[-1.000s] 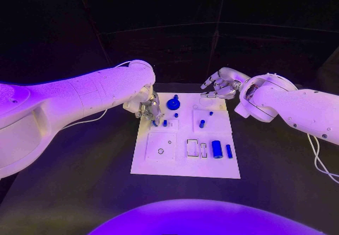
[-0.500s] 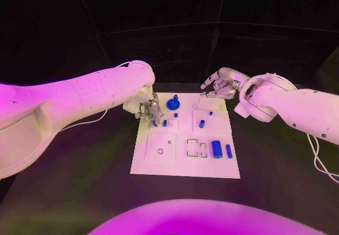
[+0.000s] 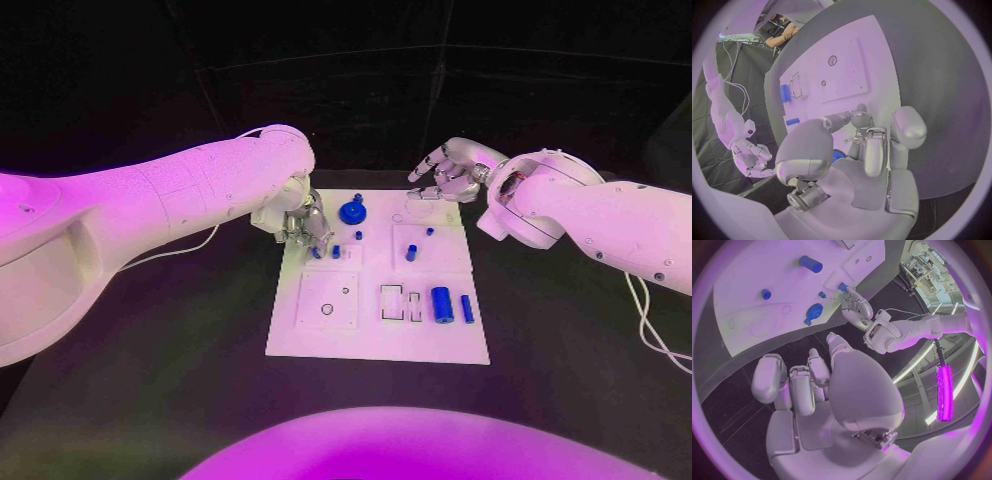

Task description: Assemble the parts on the task board

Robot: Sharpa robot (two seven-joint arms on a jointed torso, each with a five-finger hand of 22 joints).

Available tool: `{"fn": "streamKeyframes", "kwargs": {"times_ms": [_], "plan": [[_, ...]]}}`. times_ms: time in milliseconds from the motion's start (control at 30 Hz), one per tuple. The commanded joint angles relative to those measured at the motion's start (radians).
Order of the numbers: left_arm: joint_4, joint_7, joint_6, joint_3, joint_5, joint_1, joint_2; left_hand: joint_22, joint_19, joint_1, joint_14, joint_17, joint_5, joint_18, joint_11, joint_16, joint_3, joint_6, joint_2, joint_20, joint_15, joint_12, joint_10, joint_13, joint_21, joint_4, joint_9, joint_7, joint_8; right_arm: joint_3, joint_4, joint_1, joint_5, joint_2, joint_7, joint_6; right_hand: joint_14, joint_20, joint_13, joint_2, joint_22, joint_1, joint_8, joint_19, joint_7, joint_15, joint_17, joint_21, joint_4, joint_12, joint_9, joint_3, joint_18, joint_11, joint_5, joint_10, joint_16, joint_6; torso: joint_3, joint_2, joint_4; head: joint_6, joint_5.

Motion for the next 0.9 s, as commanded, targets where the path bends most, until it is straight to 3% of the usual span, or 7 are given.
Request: {"fn": "streamKeyframes", "kwargs": {"times_ms": [33, 167, 267, 633, 900], "plan": [[0.002, 0.0, -0.021, -0.002, 0.017, -0.005, 0.003, -0.001, 0.002, -0.024, 0.09, 0.204, 0.003, 0.008, -0.004, 0.002, -0.01, 0.021, -0.006, -0.008, -0.01, 0.004, 0.001, -0.001, -0.007, 0.013, -0.003, -0.011, -0.005, 0.001, 0.001, 0.002, -0.002, 0.001, 0.008, 0.005, 0.07, -0.003, -0.002, 0.005, -0.002, -0.003, 0.006, -0.006, 0.0, -0.008, 0.102, -0.003, 0.0, 0.001, -0.001, -0.006, 0.003, -0.007, 0.004, 0.0, -0.006, 0.007, 0.0002, 0.0, -0.0003, 0.0, 0.0], [0.001, 0.001, -0.034, -0.002, 0.017, -0.005, 0.003, -0.003, 0.003, -0.079, 0.09, 0.204, 0.002, 0.008, -0.004, 0.002, -0.067, 0.032, -0.03, -0.008, -0.008, 0.004, 0.002, -0.003, -0.011, 0.058, -0.007, -0.01, -0.01, 0.001, 0.001, 0.002, -0.002, 0.001, 0.01, 0.005, 0.07, -0.003, -0.004, 0.005, -0.008, -0.003, 0.006, -0.009, 0.0, -0.008, 0.101, -0.006, 0.0, -0.001, -0.001, -0.006, 0.004, -0.007, 0.004, -0.002, -0.007, 0.006, -0.0003, 0.0, 0.0003, 0.0, -0.001], [-0.001, 0.002, -0.039, -0.002, 0.017, -0.005, 0.003, -0.004, 0.004, -0.097, 0.09, 0.204, 0.003, 0.008, -0.004, 0.001, -0.095, 0.035, -0.035, -0.009, -0.01, 0.004, 0.003, -0.002, -0.013, 0.077, -0.009, -0.012, -0.015, 0.001, 0.001, 0.002, -0.002, 0.001, 0.01, 0.005, 0.07, -0.003, -0.004, 0.005, -0.008, -0.003, 0.006, -0.009, 0.0, -0.008, 0.101, -0.006, 0.0, -0.001, -0.001, -0.006, 0.004, -0.007, 0.004, -0.002, -0.007, 0.006, 0.0002, 0.0, 0.0004, 0.0, -0.001], [-0.01, 0.007, -0.033, -0.002, 0.017, -0.005, 0.005, -0.005, 0.005, -0.071, 0.09, 0.204, 0.003, 0.009, -0.008, 0.001, -0.115, 0.036, -0.035, -0.011, -0.013, 0.005, 0.003, -0.001, -0.016, 0.055, -0.009, -0.016, -0.018, 0.001, 0.001, 0.002, -0.002, 0.001, 0.01, 0.006, 0.07, -0.003, -0.004, 0.005, -0.008, -0.003, 0.006, -0.009, 0.0, -0.008, 0.101, -0.006, 0.0, -0.001, -0.001, -0.006, 0.004, -0.007, 0.004, -0.002, -0.007, 0.006, -0.0004, 0.0, -0.0003, 0.0, -0.001], [-0.014, 0.014, -0.036, -0.001, 0.017, -0.005, 0.0, -0.007, 0.005, -0.06, 0.09, 0.203, 0.004, 0.009, -0.009, 0.001, -0.119, 0.038, -0.008, -0.012, -0.014, 0.004, 0.002, -0.001, -0.019, 0.058, -0.01, -0.017, -0.022, 0.001, 0.0, 0.002, -0.002, 0.001, 0.01, 0.007, 0.07, -0.003, -0.004, 0.005, -0.008, -0.003, 0.006, -0.009, 0.0, -0.008, 0.101, -0.006, 0.0, -0.001, -0.001, -0.006, 0.004, -0.007, 0.004, -0.002, -0.007, 0.006, -0.0009, 0.0, 0.0007, 0.0, -0.002]]}}
